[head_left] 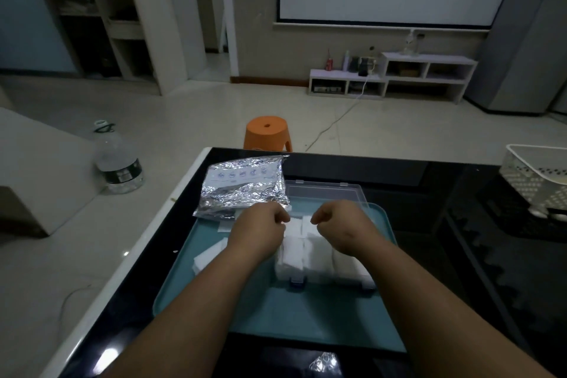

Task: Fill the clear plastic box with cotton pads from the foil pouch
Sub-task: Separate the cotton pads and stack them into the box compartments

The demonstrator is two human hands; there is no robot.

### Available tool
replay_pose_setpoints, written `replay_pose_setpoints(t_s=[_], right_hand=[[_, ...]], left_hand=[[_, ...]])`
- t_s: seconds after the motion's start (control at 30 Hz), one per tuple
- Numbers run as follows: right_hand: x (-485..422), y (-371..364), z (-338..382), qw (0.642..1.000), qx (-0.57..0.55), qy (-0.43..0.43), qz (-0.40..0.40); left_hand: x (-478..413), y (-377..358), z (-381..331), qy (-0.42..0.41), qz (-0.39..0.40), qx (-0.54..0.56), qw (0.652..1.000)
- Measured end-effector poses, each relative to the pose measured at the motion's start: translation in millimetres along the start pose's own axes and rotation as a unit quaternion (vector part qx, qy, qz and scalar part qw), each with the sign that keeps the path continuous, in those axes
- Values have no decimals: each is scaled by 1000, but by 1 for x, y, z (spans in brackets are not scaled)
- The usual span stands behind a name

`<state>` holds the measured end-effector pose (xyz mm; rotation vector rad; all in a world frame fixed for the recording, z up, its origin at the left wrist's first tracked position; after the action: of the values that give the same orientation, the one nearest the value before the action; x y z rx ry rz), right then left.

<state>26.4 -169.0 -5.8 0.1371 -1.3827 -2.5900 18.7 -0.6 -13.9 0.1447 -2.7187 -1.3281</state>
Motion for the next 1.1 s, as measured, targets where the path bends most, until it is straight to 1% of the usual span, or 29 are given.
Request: replay_pose_setpoints(t_s=[0.13,0.37,0.6,0.7,0.8,0.87,0.97,1.03,1.1], right_hand=[[-7,-12,15,1000,0,5,8],[-15,-35,48,999,8,29,26],[-20,-63,77,994,25,69,79],[-21,-74,87,987,67,95,111],[-20,-86,93,972,128,116,158],[-19,-94,94,960,178,121,176],[-18,-101,93,948,231,135,171],[-19,-101,93,946,246,144,155],[-19,-101,94,945,255,151,141]], left_hand=[[-2,11,15,5,0,-3,1000],[-10,32,49,35,5,25,999],[-12,53,84,67,10,-15,998],[-12,58,96,79,36,-73,994],[-12,56,104,93,87,-129,983],[-10,52,108,101,117,-147,977],[-7,47,110,90,126,-181,971],[-6,44,111,84,112,-200,970],[-5,42,112,90,116,-205,968]])
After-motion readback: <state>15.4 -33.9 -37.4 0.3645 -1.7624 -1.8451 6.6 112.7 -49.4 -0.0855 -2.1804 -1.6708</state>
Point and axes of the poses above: each hand's wrist, its own x-axis away from the middle knuckle, its own y-axis out of the back of the hand, z = x × y, the point moved 2 cm from there along -x, towards the middle knuckle, and after that the axes turned 10 degrees about y, right-handed, at the moved point
